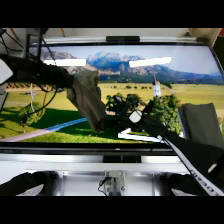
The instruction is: Fold the shirts.
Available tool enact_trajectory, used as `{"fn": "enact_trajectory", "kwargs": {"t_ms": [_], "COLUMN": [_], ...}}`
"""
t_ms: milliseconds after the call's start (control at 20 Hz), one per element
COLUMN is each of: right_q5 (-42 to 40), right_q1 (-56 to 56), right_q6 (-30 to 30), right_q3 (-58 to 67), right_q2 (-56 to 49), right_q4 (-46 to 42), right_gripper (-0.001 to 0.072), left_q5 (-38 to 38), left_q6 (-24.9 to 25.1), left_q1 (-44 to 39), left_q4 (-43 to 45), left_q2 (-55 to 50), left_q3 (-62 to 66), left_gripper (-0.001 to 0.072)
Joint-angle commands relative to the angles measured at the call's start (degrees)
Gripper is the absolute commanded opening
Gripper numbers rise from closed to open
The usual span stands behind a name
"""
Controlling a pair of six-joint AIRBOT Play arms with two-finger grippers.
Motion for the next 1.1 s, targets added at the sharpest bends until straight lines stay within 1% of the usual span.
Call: {"fn": "enact_trajectory", "kwargs": {"t_ms": [0,150,200,250,300,350,500,600,650,800,850,900,950,1050], "right_q5": [-5.1,-8.3,-8.7,-8.7,-8.7,-8.7,-7.3,-4.1,-1.5,12.2,14.0,13.8,12.7,10.2], "right_q1": [0.6,0.6,0.6,0.6,0.6,0.6,-0.7,-4.2,-6.9,-19.7,-24.1,-28.4,-31.8,-36.3], "right_q6": [-0.6,3.9,5.5,7.0,7.8,8.0,6.5,4.9,4.8,3.0,3.0,3.0,3.0,2.8], "right_q3": [0.0,0.0,0.0,0.0,0.0,-0.1,1.1,3.9,6.1,18.3,22.9,27.7,32.5,40.6], "right_q2": [-0.3,-0.9,-1.4,-2.1,-2.6,-2.8,-0.5,4.8,8.4,21.2,25.3,29.5,33.2,38.4], "right_q4": [0.3,0.8,1.3,1.8,2.9,3.7,2.1,-3.9,-7.9,-18.2,-19.3,-19.1,-19.1,-19.4], "right_gripper": [0.0627,0.0620,0.0502,0.0306,0.0163,0.0063,0.0062,0.0062,0.0062,0.0062,0.0062,0.0062,0.0062,0.0062], "left_q5": [-0.2,-0.2,-0.2,-0.2,-0.2,-0.2,-0.1,-0.1,-0.1,-0.1,0.2,1.0,3.6,14.3], "left_q6": [0.2,0.2,0.2,0.2,0.2,0.2,0.6,4.0,4.3,4.5,4.5,4.5,4.5,4.5], "left_q1": [0.0,0.0,0.0,0.0,0.0,0.0,0.0,0.0,0.0,-0.7,-1.5,-2.8,-4.3,-8.4], "left_q4": [0.0,0.0,0.0,0.0,0.0,0.0,0.1,0.5,0.5,0.4,0.4,0.4,0.2,-0.7], "left_q2": [0.4,0.9,1.0,1.1,1.1,1.1,1.1,1.1,1.1,1.4,1.6,2.0,3.2,8.4], "left_q3": [0.0,0.1,0.1,0.1,0.1,0.1,0.2,1.6,3.8,16.8,21.8,26.8,29.6,28.6], "left_gripper": [0.0046,0.0045,0.0045,0.0045,0.0045,0.0045,0.0045,0.0045,0.0045,0.0045,0.0045,0.0045,0.0046,0.0045]}}
